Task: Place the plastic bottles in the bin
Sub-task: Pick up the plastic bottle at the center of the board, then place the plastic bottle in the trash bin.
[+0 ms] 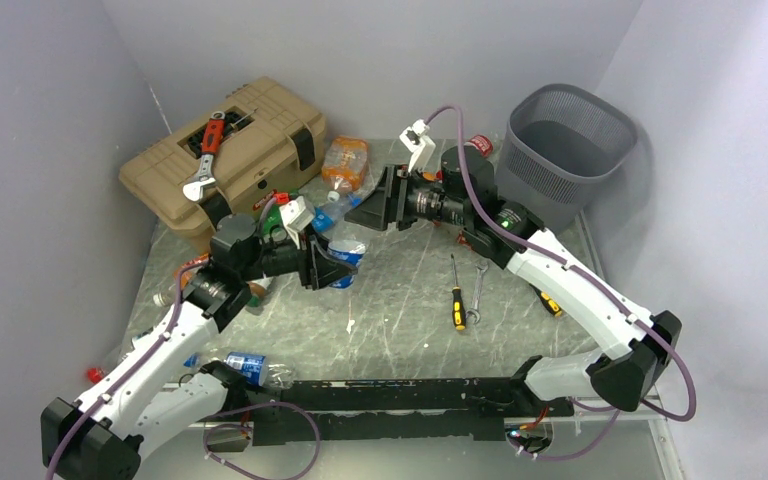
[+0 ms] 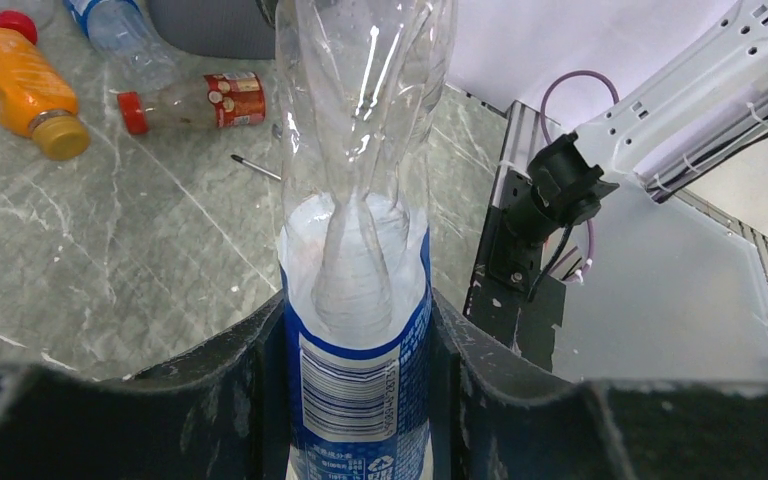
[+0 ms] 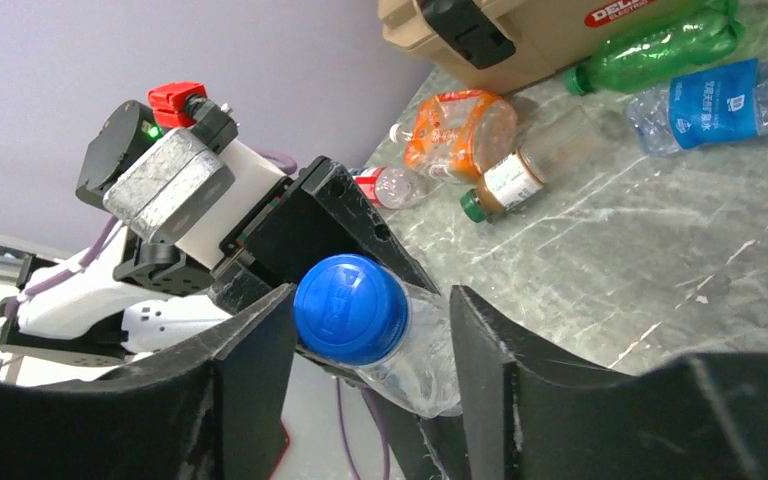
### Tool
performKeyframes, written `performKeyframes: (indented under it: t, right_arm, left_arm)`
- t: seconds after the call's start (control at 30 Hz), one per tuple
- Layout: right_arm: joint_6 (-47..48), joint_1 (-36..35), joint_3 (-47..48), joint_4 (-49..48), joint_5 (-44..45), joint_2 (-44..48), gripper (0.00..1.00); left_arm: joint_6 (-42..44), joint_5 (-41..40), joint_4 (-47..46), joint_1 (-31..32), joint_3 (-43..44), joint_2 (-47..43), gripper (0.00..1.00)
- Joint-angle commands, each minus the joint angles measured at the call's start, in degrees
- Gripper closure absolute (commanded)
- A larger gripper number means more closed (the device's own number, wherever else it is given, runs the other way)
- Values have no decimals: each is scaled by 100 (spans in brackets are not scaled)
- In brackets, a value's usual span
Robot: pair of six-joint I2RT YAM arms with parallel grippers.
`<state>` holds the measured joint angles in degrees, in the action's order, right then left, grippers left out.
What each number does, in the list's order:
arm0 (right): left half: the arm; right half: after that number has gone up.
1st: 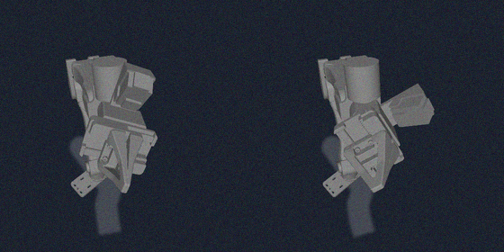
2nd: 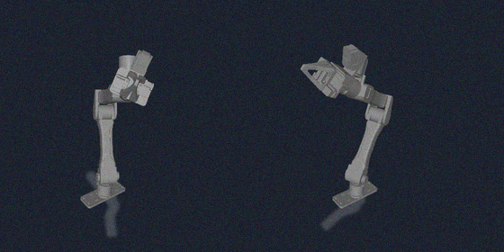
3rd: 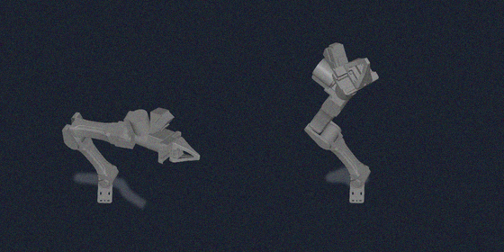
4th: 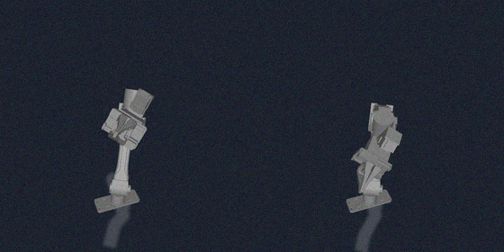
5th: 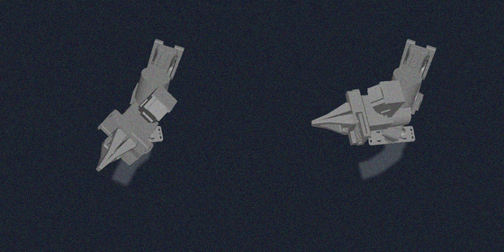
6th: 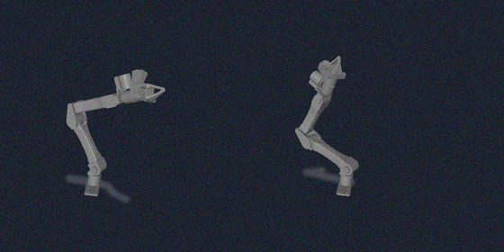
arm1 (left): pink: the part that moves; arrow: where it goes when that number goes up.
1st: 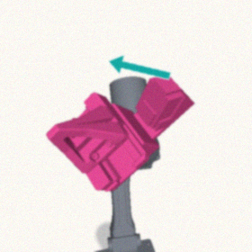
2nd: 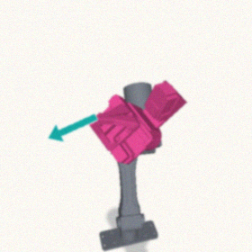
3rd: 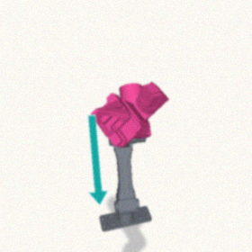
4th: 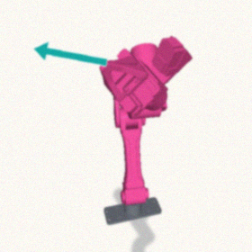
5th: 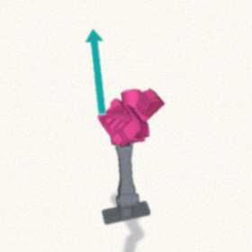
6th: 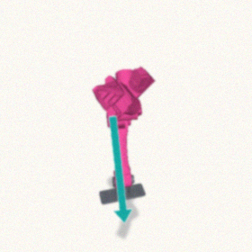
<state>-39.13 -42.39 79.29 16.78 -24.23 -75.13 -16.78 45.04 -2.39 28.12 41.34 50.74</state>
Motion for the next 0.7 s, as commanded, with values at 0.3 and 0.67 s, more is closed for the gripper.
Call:
performKeyframes:
  t: [0.3,0.67]
  right_arm:
    - [-169,20,-377,-692,126,117,100]
    - [1031,20,82,-180,1437,986,100]
  left_arm:
    - [98,-276,-192,27,-6,-101,90]
    - [-162,-1263,-69,21,-56,-542,1]
